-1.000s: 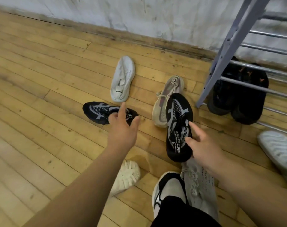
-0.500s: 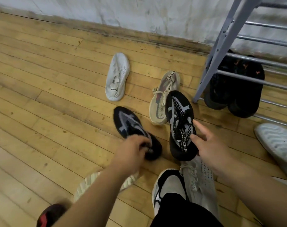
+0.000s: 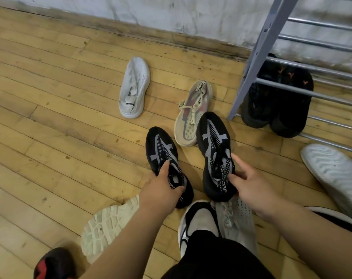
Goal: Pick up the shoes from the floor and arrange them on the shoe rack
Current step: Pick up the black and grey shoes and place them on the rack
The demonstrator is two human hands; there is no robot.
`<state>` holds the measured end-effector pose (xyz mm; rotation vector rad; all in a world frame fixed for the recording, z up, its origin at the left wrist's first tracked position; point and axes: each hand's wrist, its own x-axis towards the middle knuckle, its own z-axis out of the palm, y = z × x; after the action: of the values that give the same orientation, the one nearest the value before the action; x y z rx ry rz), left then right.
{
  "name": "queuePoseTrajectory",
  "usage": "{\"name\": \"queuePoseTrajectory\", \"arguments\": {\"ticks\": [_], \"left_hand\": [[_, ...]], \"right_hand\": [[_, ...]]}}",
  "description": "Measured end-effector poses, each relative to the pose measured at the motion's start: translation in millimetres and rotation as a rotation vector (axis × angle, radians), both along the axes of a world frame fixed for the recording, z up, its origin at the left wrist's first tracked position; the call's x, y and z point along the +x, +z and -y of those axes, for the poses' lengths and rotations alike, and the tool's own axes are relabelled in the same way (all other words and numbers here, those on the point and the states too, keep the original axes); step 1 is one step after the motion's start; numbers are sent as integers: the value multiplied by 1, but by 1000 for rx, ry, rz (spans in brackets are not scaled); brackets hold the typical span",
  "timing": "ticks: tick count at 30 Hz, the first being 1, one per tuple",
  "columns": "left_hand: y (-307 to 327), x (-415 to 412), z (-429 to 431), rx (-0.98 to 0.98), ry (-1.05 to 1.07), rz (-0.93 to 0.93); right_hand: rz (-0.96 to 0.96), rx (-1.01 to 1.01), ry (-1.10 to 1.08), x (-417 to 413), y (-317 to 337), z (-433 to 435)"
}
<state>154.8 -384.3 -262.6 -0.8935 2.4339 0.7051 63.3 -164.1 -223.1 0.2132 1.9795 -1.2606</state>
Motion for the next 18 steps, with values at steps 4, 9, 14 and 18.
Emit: {"name": "queuePoseTrajectory", "arguments": {"ticks": [4, 9, 14, 18], "left_hand": [[-5, 9, -7, -59, -15, -67], [-5, 23, -14, 38, 46, -175], [10, 24, -21, 204, 134, -267], [39, 5, -21, 654, 555, -403]], "right_hand": [[59, -14, -51, 0, -5, -4], [82, -37, -72, -2, -2, -9], [60, -77, -50, -1, 2, -8], [18, -136, -41, -4, 12, -9]]}}
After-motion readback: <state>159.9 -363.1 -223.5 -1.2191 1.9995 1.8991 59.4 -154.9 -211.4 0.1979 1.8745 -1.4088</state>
